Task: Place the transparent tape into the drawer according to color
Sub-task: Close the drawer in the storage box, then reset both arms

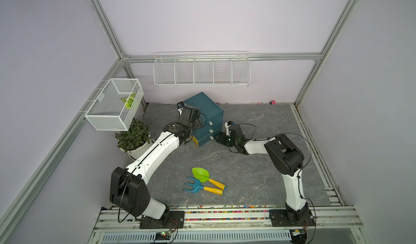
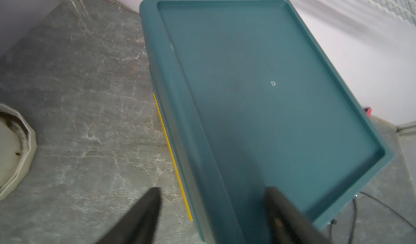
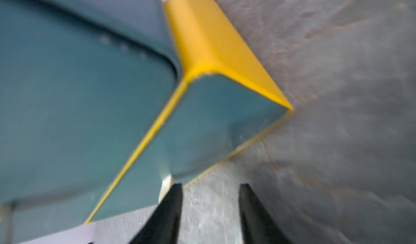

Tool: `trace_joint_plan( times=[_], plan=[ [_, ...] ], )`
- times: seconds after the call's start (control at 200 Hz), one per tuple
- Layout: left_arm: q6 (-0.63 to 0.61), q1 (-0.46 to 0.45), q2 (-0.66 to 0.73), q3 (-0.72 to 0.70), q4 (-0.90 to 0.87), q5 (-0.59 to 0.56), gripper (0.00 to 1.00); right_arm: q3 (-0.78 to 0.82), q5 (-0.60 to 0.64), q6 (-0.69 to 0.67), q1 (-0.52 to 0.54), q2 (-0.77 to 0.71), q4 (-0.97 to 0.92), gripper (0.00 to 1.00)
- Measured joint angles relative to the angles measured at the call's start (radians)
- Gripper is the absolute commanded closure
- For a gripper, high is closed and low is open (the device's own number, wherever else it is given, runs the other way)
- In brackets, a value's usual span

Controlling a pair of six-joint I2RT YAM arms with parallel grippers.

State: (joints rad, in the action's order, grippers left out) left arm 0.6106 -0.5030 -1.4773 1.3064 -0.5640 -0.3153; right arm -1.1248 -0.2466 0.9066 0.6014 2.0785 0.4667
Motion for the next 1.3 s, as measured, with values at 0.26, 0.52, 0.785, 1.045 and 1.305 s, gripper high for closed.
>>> trace_joint_plan(
  times=[0.26,0.52,0.785,1.045,1.305],
  plan=[
    [-0.029,0.000,0.210,-0.072,-0.062,0.031,0.00,0.207,0.045,-0.059,0.000,-0.381,-0.050,0.39],
    [-0.101,0.000,0.522,-0.383,0.011,-0.012,0.00,0.331,0.163,-0.150,0.000,-0.645,-0.227,0.31],
    [-0.224,0.000,0.584,-0.602,0.165,-0.117,0.00,0.351,0.299,-0.203,-0.001,-0.706,-0.385,0.21],
    [-0.436,0.091,0.528,-0.758,0.514,-0.248,0.00,0.346,0.413,-0.225,-0.001,-0.734,-0.463,0.17],
    [-0.557,0.259,0.304,-0.829,0.916,-0.208,0.01,0.330,0.488,-0.243,-0.001,-0.742,-0.494,0.17]
  ],
)
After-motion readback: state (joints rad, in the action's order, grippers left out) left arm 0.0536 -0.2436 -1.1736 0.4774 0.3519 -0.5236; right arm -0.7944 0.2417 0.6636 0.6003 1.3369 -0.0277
